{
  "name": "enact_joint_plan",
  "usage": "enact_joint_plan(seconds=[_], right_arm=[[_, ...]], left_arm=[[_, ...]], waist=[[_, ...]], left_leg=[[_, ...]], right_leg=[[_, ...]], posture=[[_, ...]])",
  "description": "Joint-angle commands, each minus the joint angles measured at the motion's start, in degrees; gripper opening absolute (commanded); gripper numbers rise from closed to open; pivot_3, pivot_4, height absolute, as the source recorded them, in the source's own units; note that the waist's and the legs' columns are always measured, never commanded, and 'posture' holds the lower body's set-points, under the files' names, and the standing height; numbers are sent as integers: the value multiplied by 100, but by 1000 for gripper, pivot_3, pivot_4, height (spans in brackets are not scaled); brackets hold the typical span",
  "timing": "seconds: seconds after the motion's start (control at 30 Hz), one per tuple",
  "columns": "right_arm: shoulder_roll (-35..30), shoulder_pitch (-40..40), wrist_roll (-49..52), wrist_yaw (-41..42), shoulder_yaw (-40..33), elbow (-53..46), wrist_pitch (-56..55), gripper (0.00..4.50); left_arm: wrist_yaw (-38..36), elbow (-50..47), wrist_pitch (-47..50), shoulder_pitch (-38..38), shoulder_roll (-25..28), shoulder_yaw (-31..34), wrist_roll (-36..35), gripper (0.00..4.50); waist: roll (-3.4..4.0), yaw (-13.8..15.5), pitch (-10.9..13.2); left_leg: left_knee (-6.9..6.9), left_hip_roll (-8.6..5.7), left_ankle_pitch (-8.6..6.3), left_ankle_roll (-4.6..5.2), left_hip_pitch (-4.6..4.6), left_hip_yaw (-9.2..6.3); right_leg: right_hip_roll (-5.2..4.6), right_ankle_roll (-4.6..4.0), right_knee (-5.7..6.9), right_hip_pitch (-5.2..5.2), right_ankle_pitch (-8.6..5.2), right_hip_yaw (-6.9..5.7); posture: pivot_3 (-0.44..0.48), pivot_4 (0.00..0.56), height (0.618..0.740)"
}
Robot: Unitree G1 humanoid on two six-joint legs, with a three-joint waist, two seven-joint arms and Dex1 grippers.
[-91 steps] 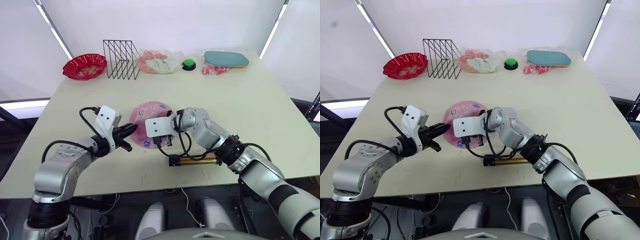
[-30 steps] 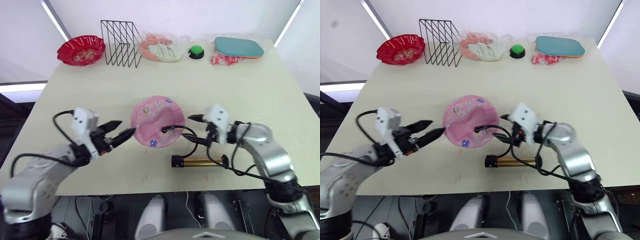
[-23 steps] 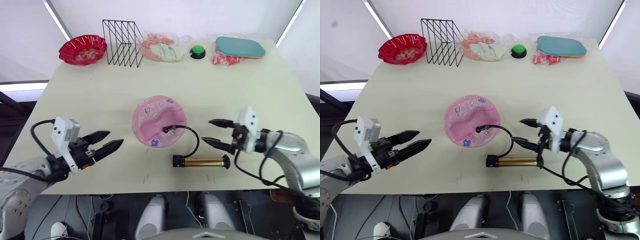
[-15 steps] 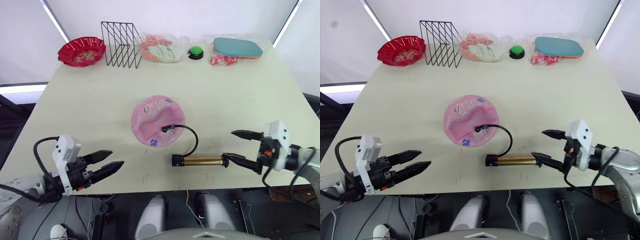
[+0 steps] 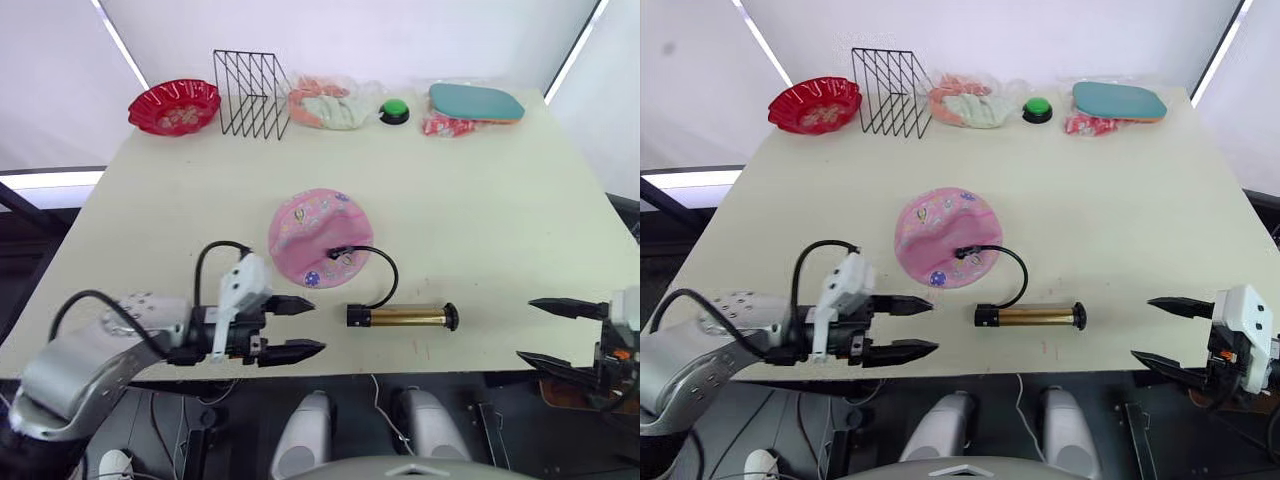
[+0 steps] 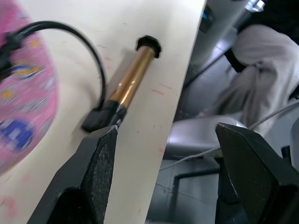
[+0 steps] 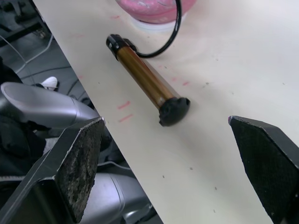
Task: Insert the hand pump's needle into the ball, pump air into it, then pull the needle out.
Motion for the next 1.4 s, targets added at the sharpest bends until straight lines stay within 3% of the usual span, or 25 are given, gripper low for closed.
enact_joint_plan(seconds=[0.03, 0.17, 0.3, 0.43, 0.7, 1.07, 1.4], right_arm=[[-71, -31, 61, -43, 58, -88, -105, 4455], [-83, -104, -16, -179, 253, -77, -166, 4455], [-197, -92, 62, -63, 248, 20, -162, 4455], [-304, -119, 55, 48, 168, 198, -295, 4455], [-487, -213, 71, 384, 47, 626, -674, 4455], [-602, -410, -107, 309, 242, 933, -888, 4455], [-346, -120, -132, -145, 261, 534, -840, 4455]], left_arm=[[51, 116, 846, -1113, -89, -1195, 227, 3561], [432, 461, 1295, -2467, -698, -2242, 747, 3561], [602, 1342, 1697, -3550, -1645, -3157, 1118, 3561], [744, 1993, 1984, -4151, -2475, -3590, 1307, 3561], [619, 3239, 1873, -4945, -3540, -4494, 1807, 3561], [-74, 5034, 772, -5603, -4289, -5876, 3030, 3561], [-876, 6077, -100, -5835, -4770, -6135, 3832, 3561]], waist=[[-1, 5, 0], [-8, 17, 5], [-14, 13, 8], [-15, -7, 9], [-13, 1, 8], [-9, 0, 6], [-8, 2, 5]], left_leg=[[1, -1, 0, 0, 0, -1], [32, -8, -3, 6, -7, -7], [42, -16, -7, 13, -10, -1], [50, -22, -9, 18, -10, -2], [53, -23, -9, 19, -6, 4], [59, -28, -11, 24, -2, 29], [62, -30, -21, 40, -5, 45]], right_leg=[[0, 5, 0, 0, 3, -1], [2, 17, 1, 8, 10, -1], [0, 21, -1, 10, 12, 9], [0, 24, -1, 13, 14, 15], [0, 27, 2, 14, 14, 24], [0, 41, 5, 15, 23, 54], [-2, 42, 3, 14, 23, 71]], posture=[[0, 150, 740], [0, 150, 740], [0, 150, 740], [0, 150, 740], [0, 150, 740], [0, 150, 740], [0, 150, 740]])
